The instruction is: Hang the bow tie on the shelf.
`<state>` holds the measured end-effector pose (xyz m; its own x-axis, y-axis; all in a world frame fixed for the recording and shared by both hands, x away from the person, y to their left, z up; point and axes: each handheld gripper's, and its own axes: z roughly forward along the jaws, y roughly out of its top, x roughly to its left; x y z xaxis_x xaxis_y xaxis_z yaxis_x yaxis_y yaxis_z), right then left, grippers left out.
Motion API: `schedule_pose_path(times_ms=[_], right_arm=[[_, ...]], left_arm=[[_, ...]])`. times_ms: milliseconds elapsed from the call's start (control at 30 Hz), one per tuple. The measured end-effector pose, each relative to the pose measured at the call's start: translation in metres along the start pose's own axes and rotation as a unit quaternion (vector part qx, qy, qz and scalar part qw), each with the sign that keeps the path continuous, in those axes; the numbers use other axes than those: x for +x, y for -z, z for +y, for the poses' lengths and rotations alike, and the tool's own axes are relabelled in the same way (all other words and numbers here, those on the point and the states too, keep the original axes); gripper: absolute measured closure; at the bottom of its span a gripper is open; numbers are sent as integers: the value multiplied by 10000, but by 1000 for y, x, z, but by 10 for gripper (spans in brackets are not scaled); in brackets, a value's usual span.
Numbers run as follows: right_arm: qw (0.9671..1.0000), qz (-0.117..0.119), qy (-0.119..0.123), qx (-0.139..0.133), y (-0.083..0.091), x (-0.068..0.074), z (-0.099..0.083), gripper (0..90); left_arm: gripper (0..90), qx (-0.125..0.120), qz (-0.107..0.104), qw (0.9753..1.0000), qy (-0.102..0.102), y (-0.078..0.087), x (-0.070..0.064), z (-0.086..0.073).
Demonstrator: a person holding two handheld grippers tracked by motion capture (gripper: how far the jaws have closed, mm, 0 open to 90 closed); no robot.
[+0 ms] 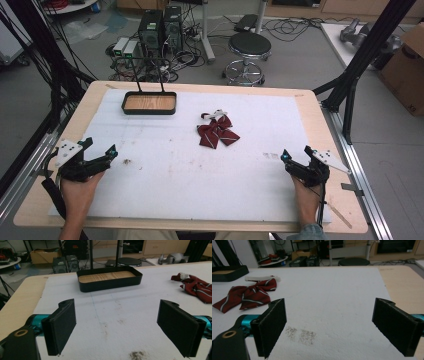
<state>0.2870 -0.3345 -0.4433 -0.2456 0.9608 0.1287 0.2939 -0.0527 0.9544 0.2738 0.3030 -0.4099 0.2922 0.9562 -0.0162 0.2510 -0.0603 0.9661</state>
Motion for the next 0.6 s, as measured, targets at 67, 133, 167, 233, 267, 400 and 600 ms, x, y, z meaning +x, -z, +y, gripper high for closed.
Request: schedule_pose_path(times_ms=[67,133,167,233,267,400,600], right_arm=[[9997,56,160,-185,3,3,1,113],[9989,113,301,-342,8,8,3,113],[9984,138,368,-410,9,9,3,113],[9971,167,554,-492,11,14,4,114],[9971,167,554,-492,11,14,4,114],[9969,194,612,-455,10,16,4,113],[9973,211,571,-415,9,15,4,113]], left_arm=[[159,-75,-25,10000,49,1,0,0],[159,-86,-33,10000,37,1,0,0],[159,-86,-33,10000,37,1,0,0],[159,-115,-58,9999,53,1,-1,1],[159,-113,-60,9999,56,0,-1,1],[159,-101,-72,9999,65,1,0,1],[159,-149,-108,9998,100,-1,0,1]])
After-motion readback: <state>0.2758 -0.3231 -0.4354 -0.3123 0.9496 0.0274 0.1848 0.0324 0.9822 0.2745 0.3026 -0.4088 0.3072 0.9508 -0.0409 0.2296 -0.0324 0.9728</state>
